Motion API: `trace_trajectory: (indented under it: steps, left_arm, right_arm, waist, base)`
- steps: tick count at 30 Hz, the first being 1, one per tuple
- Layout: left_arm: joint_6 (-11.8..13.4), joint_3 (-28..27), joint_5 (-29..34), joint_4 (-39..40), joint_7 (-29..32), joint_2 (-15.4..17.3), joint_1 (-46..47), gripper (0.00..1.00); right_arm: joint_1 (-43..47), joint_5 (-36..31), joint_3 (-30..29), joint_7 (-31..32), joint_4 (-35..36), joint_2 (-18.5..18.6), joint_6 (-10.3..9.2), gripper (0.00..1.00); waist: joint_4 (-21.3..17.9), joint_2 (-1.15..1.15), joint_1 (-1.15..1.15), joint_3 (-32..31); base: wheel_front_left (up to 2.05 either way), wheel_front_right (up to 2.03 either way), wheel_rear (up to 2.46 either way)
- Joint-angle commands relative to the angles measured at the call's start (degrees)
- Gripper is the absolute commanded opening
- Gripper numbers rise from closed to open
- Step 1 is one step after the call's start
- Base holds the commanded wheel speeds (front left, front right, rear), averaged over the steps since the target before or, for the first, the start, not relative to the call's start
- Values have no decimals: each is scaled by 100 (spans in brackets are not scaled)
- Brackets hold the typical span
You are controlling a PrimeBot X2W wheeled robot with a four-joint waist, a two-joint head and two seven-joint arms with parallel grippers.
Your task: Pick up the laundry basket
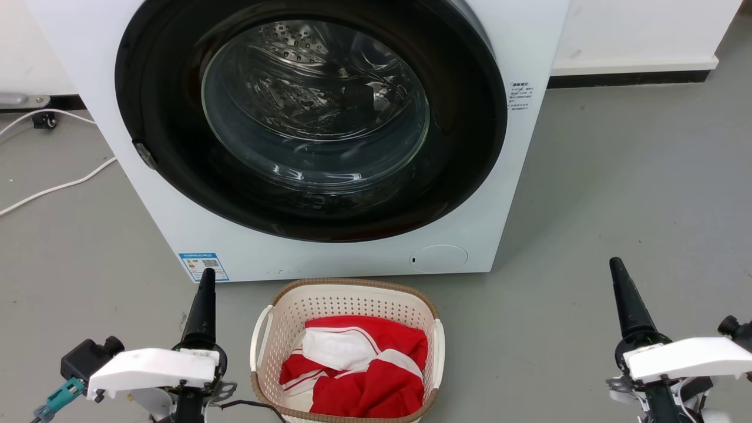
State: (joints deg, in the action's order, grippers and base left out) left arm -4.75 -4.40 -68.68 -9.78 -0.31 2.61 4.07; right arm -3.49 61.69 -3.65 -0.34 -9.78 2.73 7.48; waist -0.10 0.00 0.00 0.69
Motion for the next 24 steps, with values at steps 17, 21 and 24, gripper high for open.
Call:
trace_trajectory:
  steps: [17,21,24]
  left_arm:
    - [163,259,1940,498,-443,26,-27,100]
    - [130,278,2257,558,-517,26,-61,100]
    - [133,296,2496,590,-569,27,-80,100]
  right_arm:
    - [81,-2100,285,-439,377,17,2,100]
    - [111,-2405,318,-512,431,18,2,100]
    - [135,-2632,333,-565,462,18,2,100]
  waist:
    - [6,0,0,16]
    - [7,0,0,21]
    - [6,0,0,26]
  base:
    - [0,0,0]
    - [0,0,0]
    - [0,0,0]
